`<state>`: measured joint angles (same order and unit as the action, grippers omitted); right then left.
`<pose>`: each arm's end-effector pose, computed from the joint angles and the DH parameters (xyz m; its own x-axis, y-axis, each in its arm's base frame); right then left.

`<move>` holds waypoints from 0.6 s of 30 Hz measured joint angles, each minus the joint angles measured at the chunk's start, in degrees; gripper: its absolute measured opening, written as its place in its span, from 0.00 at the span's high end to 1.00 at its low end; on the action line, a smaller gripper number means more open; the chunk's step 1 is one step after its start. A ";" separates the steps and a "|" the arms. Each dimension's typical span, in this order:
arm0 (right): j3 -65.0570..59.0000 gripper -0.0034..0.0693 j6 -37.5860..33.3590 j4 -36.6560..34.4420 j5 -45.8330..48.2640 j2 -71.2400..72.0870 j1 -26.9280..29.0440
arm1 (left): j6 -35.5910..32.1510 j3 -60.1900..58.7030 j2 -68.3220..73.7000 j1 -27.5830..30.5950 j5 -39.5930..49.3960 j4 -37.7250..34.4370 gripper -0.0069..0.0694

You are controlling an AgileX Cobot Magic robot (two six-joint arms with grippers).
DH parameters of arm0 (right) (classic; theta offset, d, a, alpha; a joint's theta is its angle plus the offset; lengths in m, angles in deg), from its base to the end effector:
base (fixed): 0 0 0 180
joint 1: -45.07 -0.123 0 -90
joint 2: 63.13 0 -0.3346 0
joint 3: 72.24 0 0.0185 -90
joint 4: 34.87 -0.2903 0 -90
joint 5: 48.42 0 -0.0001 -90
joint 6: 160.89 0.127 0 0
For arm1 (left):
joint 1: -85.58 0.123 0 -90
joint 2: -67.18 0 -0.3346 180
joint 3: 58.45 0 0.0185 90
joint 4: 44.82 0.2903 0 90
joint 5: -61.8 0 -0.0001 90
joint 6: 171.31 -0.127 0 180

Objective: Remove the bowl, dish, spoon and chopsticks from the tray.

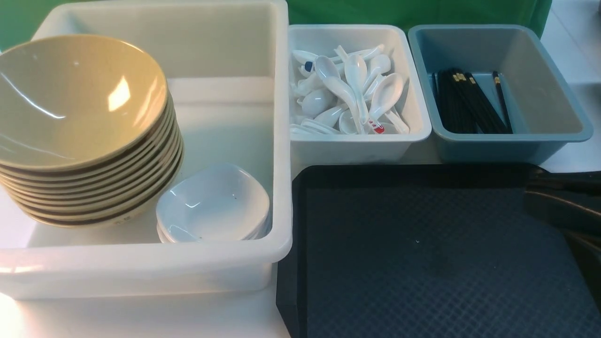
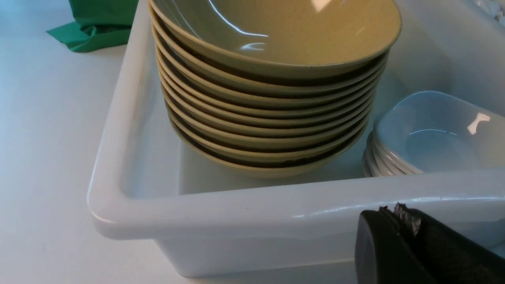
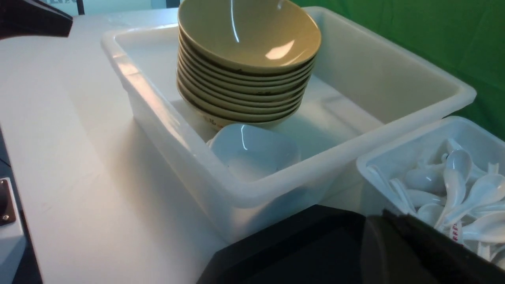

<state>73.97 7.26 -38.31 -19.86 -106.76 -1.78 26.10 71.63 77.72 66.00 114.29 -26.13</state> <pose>0.1062 0.1186 0.4002 -0.0707 -0.2998 -0.9514 -0.7681 0.6249 -0.1398 0.0379 0.0208 0.2984 -0.3528 0.0223 -0.9354 0.0661 0.9978 -0.0011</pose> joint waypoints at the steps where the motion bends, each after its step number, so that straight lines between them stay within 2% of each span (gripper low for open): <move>1: 0.00 0.89 0.00 0.00 0.01 0.00 0.00 | 0.00 0.00 0.00 0.00 0.00 0.00 0.92; 9: 0.00 0.89 0.00 0.05 0.01 0.00 0.00 | 0.07 0.00 -0.04 0.00 0.00 0.00 0.92; 15: -4.16 0.89 0.63 2.70 -1.83 2.59 0.32 | 0.13 0.00 -0.04 0.00 0.00 0.00 0.92; 17: -7.87 0.89 4.35 4.44 -5.82 5.17 2.01 | 0.13 0.00 -0.04 0.00 0.00 0.00 0.92; 18: -12.85 0.89 9.42 6.98 -10.91 8.79 4.95 | 0.17 0.00 -0.04 0.00 0.00 0.00 0.92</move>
<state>61.12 16.68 -31.32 -30.77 -97.96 3.17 26.27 71.63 77.67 66.00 114.29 -26.13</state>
